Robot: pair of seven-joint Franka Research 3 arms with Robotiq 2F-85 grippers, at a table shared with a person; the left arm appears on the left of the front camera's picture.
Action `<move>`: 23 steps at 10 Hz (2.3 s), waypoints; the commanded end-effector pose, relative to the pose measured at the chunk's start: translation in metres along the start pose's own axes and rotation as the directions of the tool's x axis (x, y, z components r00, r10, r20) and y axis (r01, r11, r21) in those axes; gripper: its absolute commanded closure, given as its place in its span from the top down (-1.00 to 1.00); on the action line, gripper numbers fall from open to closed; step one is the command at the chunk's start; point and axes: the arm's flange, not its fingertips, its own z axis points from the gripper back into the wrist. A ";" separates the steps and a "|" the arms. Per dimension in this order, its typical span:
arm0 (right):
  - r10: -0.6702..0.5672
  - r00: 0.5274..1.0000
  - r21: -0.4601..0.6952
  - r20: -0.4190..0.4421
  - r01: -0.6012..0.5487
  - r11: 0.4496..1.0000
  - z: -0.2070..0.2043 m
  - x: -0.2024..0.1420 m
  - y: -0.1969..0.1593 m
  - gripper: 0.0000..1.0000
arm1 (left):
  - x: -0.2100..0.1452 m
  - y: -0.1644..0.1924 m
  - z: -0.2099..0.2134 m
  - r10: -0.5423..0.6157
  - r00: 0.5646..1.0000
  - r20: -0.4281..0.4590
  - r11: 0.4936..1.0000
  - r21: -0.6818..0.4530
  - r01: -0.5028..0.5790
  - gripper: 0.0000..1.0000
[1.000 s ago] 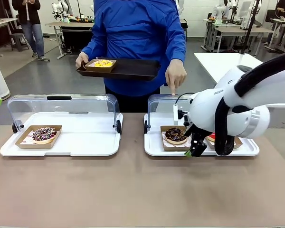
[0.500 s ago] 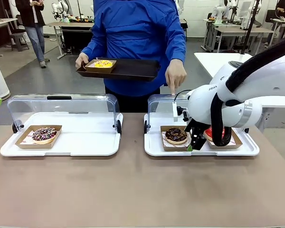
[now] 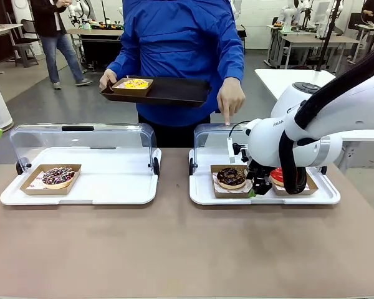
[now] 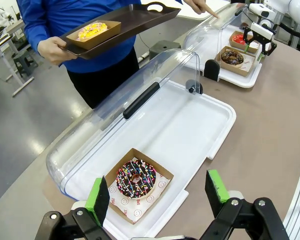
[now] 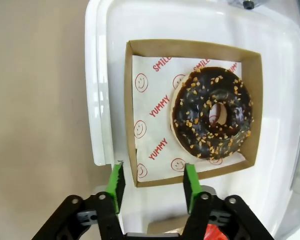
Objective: Provide the desired donut to the person.
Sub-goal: Pick up and lift the Paper togo box containing the Donut pointed at by the person.
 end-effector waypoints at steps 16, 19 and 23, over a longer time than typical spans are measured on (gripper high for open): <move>0.144 0.988 -0.015 0.060 -0.143 0.990 0.134 -0.014 0.060 -1.00 | -0.001 0.001 0.000 0.005 1.000 0.005 1.000 -0.002 -0.005 1.00; 0.218 0.972 -0.079 0.089 -0.211 0.974 0.212 -0.021 0.110 -1.00 | -0.001 0.001 0.000 0.005 1.000 0.005 1.000 -0.002 -0.005 1.00; 0.243 0.967 -0.188 0.077 -0.225 0.956 0.275 -0.009 0.131 -1.00 | -0.001 0.001 0.000 0.005 1.000 0.005 1.000 -0.002 -0.005 1.00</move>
